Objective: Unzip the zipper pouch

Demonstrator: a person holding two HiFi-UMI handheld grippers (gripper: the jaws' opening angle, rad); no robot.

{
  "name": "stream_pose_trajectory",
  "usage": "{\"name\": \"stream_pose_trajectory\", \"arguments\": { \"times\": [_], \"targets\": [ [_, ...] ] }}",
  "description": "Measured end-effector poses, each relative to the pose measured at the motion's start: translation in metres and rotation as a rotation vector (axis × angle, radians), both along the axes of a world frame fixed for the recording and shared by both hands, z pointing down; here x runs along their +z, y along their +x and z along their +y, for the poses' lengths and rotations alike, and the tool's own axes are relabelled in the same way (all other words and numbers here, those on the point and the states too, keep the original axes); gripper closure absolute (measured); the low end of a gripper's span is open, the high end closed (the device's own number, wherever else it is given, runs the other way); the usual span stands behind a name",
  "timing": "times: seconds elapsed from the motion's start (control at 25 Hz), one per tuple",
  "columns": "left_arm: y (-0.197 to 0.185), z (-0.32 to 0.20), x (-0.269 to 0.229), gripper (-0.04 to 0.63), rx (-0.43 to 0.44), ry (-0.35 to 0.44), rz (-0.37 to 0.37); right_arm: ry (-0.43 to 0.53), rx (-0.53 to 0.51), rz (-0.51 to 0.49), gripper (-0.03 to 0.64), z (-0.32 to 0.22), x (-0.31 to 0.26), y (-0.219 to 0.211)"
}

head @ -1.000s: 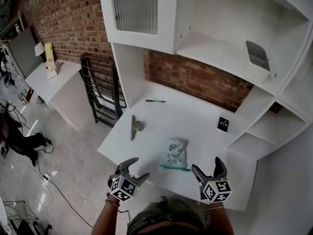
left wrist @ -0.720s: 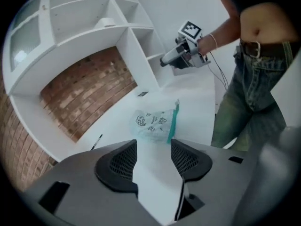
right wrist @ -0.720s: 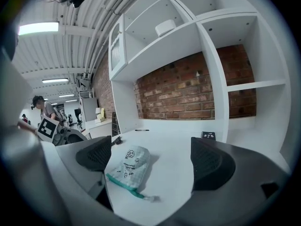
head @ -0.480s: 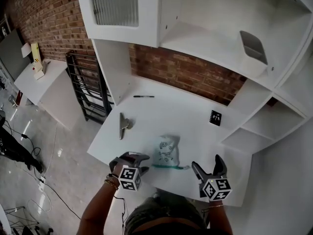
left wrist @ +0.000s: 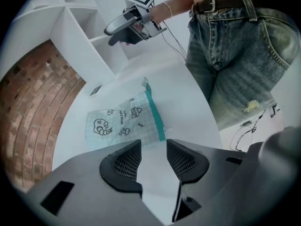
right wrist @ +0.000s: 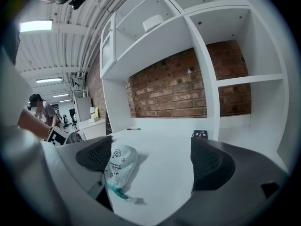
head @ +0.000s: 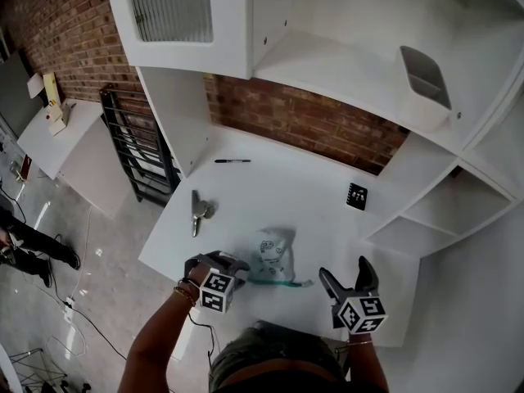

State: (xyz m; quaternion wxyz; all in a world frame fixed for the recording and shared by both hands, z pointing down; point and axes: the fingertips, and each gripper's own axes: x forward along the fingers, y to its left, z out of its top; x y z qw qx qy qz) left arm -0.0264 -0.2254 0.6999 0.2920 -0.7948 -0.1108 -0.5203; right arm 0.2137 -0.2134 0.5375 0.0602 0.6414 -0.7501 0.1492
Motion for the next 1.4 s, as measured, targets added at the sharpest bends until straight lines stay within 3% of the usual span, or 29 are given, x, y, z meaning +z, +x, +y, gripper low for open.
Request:
{"name": "stream_pose_trajectory", "arguments": {
  "times": [0.24, 0.8, 0.92, 1.04, 1.2, 1.28, 1.4],
  "targets": [
    [0.004, 0.002, 0.017, 0.436, 0.149, -0.037, -0.116, -0.006, 0.013, 0.001, 0.094, -0.012, -0.002, 0.011],
    [0.003, 0.008, 0.024, 0.478, 0.272, -0.170, -0.251, -0.026, 0.023, -0.007, 0.094, -0.019, 0.009, 0.014],
    [0.002, 0.010, 0.025, 0.525, 0.243, -0.214, -0.257, -0.026, 0.020, -0.007, 0.094, -0.018, 0.008, 0.012],
    [0.009, 0.012, 0.023, 0.574, 0.188, -0.234, -0.200, -0.029, 0.014, -0.008, 0.094, -0.018, 0.008, 0.010],
    [0.017, 0.020, 0.021, 0.584, 0.112, -0.274, -0.148, -0.029, -0.004, -0.007, 0.094, -0.018, 0.006, 0.004],
    [0.022, 0.021, 0.017, 0.586, 0.038, -0.314, -0.096, -0.026, -0.013, -0.008, 0.094, -0.017, 0.005, 0.002],
    [0.030, 0.014, 0.000, 0.586, -0.144, -0.416, 0.057, -0.021, -0.026, -0.006, 0.094, -0.017, 0.004, -0.001]
  ]
}}
